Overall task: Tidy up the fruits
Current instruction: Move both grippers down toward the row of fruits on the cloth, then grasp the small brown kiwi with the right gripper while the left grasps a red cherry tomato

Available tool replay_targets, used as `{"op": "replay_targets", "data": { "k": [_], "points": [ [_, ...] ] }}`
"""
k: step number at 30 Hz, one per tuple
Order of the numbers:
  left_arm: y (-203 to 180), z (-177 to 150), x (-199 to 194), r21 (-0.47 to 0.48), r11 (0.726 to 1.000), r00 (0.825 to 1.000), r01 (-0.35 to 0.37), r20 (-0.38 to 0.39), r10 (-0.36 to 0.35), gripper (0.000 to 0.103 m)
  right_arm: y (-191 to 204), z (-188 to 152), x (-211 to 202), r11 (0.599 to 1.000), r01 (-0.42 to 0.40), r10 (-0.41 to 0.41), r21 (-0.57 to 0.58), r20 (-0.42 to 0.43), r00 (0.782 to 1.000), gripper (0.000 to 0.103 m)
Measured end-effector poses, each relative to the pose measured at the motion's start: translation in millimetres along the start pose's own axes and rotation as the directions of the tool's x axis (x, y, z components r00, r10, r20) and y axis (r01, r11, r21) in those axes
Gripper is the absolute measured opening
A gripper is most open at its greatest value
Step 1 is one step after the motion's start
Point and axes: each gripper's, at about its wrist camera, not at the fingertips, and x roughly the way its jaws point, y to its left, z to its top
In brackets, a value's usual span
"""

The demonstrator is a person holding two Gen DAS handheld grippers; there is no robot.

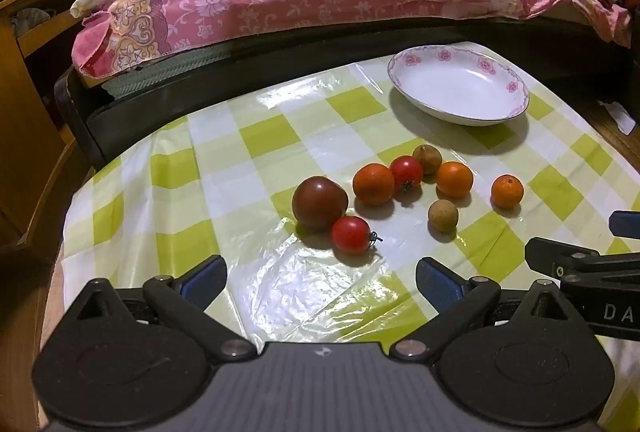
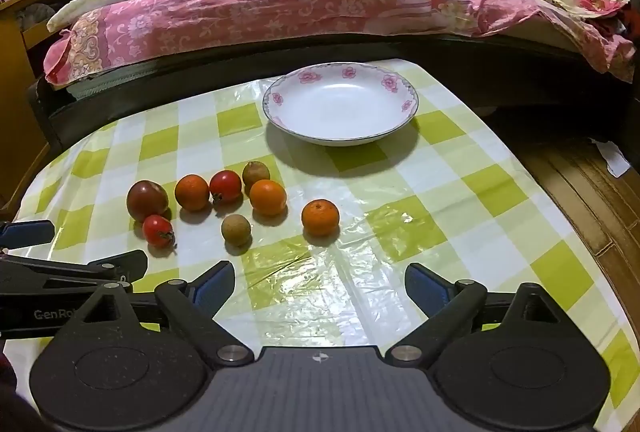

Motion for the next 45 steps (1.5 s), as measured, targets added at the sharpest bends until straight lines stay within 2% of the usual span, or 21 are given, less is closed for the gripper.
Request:
{"op": "replay_targets", "data": {
  "k": [10, 12, 18, 23, 29, 31, 35, 36, 38, 44, 45],
  "points": [
    [2, 0, 5, -0.016, 1.0, 1.0, 0.001, 0.01, -0.001, 0.103, 5, 6, 11, 0.997, -0.073, 0.073, -0.03, -0.012, 0.997, 0.084],
    [13, 2, 10, -0.021, 1.0, 1.0, 0.006, 0.0, -0.006, 0.103, 6, 9, 16, 0.995, -0.098, 0.098, -0.035, -0.02, 0.995, 0.082],
    [23, 3, 21, -0.042, 0.999, 1.0, 0.02, -0.009, -0.02, 0.103, 7, 20, 36, 0.981, -0.188, 0.185, -0.041, -0.061, 0.981, 0.071],
    [22, 5, 27, -0.014, 0.999, 0.999, 0.033, -0.001, -0.033, 0.1, 13, 26, 52, 0.969, -0.232, 0.224, -0.085, -0.098, 0.97, 0.055],
    [23, 4, 36, -0.007, 0.997, 0.997, 0.076, -0.026, -0.076, 0.091, 24, 30, 71, 0.949, -0.278, 0.26, -0.149, -0.134, 0.956, 0.04],
    [23, 2, 40, -0.01, 0.996, 0.994, 0.09, -0.056, -0.091, 0.087, 26, 31, 77, 0.942, -0.296, 0.274, -0.158, -0.144, 0.951, 0.037],
    [25, 1, 46, -0.027, 0.992, 0.991, 0.121, -0.048, -0.122, 0.081, 30, 33, 84, 0.934, -0.313, 0.289, -0.174, -0.151, 0.945, 0.033],
    [24, 1, 47, -0.04, 0.99, 0.989, 0.135, -0.052, -0.137, 0.075, 31, 33, 84, 0.932, -0.311, 0.286, -0.184, -0.15, 0.946, 0.032],
    [24, 2, 51, -0.049, 0.987, 0.986, 0.152, -0.06, -0.155, 0.068, 32, 33, 85, 0.933, -0.3, 0.275, -0.196, -0.146, 0.95, 0.022],
    [20, 5, 55, -0.031, 0.988, 0.986, 0.149, -0.064, -0.151, 0.055, 29, 32, 82, 0.935, -0.295, 0.27, -0.196, -0.146, 0.952, 0.022],
    [19, 5, 56, -0.037, 0.986, 0.984, 0.161, -0.069, -0.163, 0.05, 28, 32, 81, 0.935, -0.3, 0.274, -0.191, -0.148, 0.95, 0.022]
  ]
}}
